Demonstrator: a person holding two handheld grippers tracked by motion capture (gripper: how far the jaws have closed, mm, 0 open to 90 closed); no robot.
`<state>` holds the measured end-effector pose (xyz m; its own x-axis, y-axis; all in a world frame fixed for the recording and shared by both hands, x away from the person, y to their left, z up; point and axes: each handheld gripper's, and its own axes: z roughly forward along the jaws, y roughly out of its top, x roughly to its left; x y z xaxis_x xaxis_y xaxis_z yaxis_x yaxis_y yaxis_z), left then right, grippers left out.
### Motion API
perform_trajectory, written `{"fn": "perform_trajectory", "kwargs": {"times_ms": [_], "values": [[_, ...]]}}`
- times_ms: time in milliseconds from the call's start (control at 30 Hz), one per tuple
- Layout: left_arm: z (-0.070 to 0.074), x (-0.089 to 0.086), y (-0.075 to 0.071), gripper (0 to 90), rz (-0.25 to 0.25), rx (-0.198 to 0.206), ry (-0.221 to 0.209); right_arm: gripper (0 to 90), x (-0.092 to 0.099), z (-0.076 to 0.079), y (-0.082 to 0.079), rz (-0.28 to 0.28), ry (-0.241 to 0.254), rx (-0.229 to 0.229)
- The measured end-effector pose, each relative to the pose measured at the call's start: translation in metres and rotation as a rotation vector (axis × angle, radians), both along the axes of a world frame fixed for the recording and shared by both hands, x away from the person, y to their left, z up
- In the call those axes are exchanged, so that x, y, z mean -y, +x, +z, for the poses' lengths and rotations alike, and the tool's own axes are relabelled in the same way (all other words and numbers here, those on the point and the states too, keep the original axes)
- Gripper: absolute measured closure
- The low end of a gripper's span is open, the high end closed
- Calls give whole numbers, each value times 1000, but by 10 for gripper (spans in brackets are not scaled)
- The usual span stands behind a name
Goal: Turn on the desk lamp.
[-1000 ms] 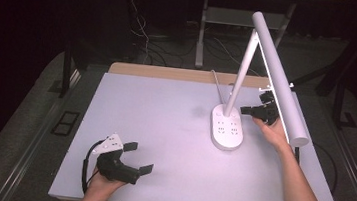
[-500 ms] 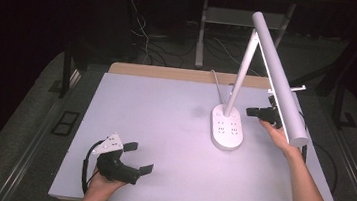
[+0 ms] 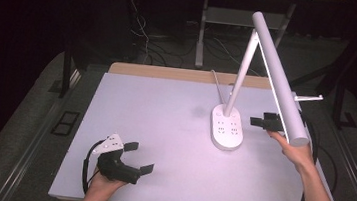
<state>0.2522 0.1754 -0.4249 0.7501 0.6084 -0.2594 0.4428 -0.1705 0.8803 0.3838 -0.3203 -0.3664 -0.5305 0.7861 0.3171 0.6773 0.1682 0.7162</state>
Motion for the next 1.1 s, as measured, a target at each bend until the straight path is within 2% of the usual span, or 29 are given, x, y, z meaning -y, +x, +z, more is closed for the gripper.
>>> {"fn": "perform_trajectory", "kwargs": {"times_ms": [67,100,433,667,1100], "values": [[0,0,0,0,0,0,0,85,2,0,-8,-1,17,5],[0,0,0,0,0,1,0,4,3,0,-12,-7,17,13],[0,1,0,0,0,1,-2,5,3,-2,-47,17,42,44],[1,0,0,0,1,1,-3,5,-4,-5,-74,48,51,99],[1,0,0,0,-2,2,2,6,-16,-29,-115,74,70,145]]}}
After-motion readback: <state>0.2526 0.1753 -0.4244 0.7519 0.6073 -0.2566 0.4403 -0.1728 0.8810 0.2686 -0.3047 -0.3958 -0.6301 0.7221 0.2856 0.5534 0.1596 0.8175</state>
